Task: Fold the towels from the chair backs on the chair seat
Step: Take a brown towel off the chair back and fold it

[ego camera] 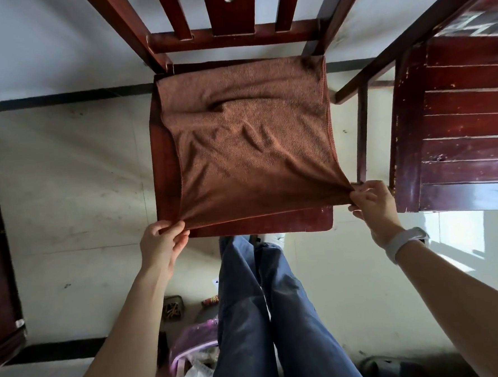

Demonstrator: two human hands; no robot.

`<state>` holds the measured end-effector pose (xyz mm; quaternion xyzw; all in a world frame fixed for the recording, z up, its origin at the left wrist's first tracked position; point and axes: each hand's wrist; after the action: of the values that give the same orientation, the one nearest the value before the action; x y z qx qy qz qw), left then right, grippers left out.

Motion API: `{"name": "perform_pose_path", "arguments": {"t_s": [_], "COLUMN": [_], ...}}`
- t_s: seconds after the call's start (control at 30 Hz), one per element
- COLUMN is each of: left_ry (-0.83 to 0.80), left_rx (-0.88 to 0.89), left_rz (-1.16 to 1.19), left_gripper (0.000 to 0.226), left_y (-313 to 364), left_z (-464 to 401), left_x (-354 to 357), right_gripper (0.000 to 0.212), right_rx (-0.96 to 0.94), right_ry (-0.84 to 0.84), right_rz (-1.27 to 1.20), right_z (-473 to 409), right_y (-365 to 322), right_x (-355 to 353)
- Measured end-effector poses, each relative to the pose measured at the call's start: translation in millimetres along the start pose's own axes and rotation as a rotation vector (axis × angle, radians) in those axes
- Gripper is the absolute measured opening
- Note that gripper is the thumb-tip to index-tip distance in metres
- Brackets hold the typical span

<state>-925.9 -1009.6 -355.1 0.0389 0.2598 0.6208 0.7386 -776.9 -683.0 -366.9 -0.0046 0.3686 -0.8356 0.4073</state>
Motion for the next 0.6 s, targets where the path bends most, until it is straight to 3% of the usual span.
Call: {"name": "perform_pose_path", "arguments": {"t_s": [0.23, 0.37, 0.47, 0.6], "left_ry": [0.097, 0.080, -0.005, -0.098], "left_rx": [0.273, 0.376, 0.475, 0.608], "left_rz": [0.005, 0.091, 0.147, 0.062], "left_gripper": [0.020, 0.015, 0.019, 0.030], "left_y": [62.6, 111.0, 145.8, 179.1], "left_z": [53.7, 89.7, 122.8, 157.4], "left_x": [-6.4, -11.8, -22.5, -46.9], "right_gripper": [0.038, 0.032, 0.034, 0.022], "right_rx": [-0.059, -0.064, -0.280, -0.632], "right_ry": [-0.093, -0.148, -0.189, -0.059], "right_rz": [-0.137, -0.150, -0.043, 0.213], "right_z": [31.6, 53.4, 74.3, 102.8], "right_y": [-61.4, -118.3, -160.8, -210.2], "right_x": [-9.4, -8.1, -9.8, -19.6]}}
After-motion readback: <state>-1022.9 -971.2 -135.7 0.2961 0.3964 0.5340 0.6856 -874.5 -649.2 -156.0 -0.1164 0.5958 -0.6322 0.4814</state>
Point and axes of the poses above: each hand's wrist, its own z-axis away from the middle knuckle, its own x-axis out of the palm, y = z × x, and after that the axes turned 8 degrees about -z, right-handed
